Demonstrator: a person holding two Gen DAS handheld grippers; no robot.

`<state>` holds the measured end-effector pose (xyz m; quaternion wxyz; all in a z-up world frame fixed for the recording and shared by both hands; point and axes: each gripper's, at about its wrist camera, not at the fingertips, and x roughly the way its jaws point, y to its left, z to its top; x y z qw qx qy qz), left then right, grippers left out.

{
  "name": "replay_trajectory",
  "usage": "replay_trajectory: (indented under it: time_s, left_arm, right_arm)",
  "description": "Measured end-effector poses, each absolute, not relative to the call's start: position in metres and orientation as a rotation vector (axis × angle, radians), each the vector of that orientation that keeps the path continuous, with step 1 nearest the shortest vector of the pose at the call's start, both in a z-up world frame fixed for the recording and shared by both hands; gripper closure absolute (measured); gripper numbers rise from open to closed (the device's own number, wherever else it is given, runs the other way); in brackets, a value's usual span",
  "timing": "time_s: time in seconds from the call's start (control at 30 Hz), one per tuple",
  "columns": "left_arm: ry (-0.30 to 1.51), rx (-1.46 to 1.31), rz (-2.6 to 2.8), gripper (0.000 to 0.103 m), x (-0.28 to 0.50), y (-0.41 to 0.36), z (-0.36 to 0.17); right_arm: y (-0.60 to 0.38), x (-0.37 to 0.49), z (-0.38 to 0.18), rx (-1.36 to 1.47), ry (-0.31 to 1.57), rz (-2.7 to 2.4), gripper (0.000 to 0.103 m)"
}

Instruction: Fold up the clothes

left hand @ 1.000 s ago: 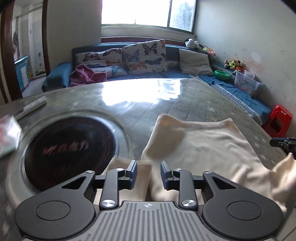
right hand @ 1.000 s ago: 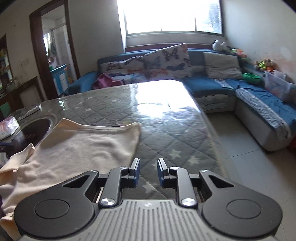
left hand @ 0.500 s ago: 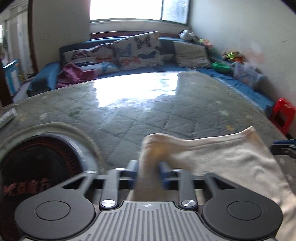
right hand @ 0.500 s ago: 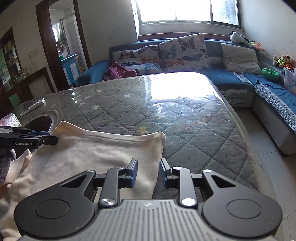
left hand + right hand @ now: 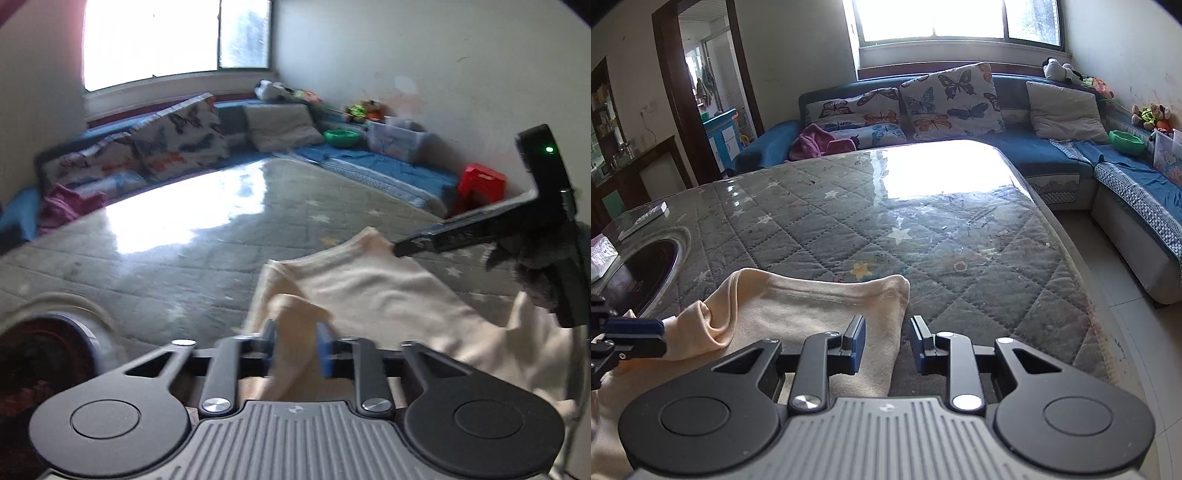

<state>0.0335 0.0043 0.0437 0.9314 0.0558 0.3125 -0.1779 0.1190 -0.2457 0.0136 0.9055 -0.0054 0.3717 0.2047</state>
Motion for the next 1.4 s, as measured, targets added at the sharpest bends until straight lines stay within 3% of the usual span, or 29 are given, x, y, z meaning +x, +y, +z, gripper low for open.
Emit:
replay_trajectory:
  time_s: [0.23,0.27,0.3,0.33,0.4,0.6,0.7,0.8,1.13,1.4]
  left_arm:
    - [0.696,0.112,-0.347,0.059,0.053,0.003,0.034]
    - [0.701,0.110,-0.360,0.062,0.055,0.002,0.032]
    - [0.699,0.114,-0.368,0.080,0.055,0.001,0.031]
    - [0.697,0.118,-0.376,0.089,0.055,0.000,0.029]
    - [0.691,0.107,-0.367,0.095,0.057,0.004,0.030]
    - [0.641,0.028,-0.215,0.097,0.069,0.036,0.043]
    - [0.631,-0.001,-0.139,0.097,0.078,0.055,0.047]
    - [0.639,-0.030,-0.079,0.097,0.088,0.074,0.048]
    - [0.690,-0.048,0.043,0.097,0.129,0.109,0.033]
    - [0.702,-0.072,0.058,0.089,0.114,0.118,0.035]
  right_arm:
    - [-0.243,0.124,0.007,-0.012,0.785,0.426,0.076]
    - [-0.242,0.125,0.006,-0.013,0.788,0.427,0.076]
    - [-0.242,0.125,0.006,-0.014,0.791,0.426,0.076]
    - [-0.242,0.126,0.005,-0.014,0.794,0.425,0.076]
    - [-0.242,0.129,0.004,-0.014,0.794,0.423,0.076]
    - [-0.233,0.140,0.003,-0.025,0.791,0.433,0.077]
    - [-0.223,0.147,0.005,-0.043,0.784,0.444,0.096]
    - [-0.212,0.159,0.010,-0.066,0.760,0.448,0.097]
    - [-0.159,0.215,0.005,-0.172,0.743,0.478,0.097]
    - [-0.155,0.192,0.015,-0.235,0.737,0.539,0.086]
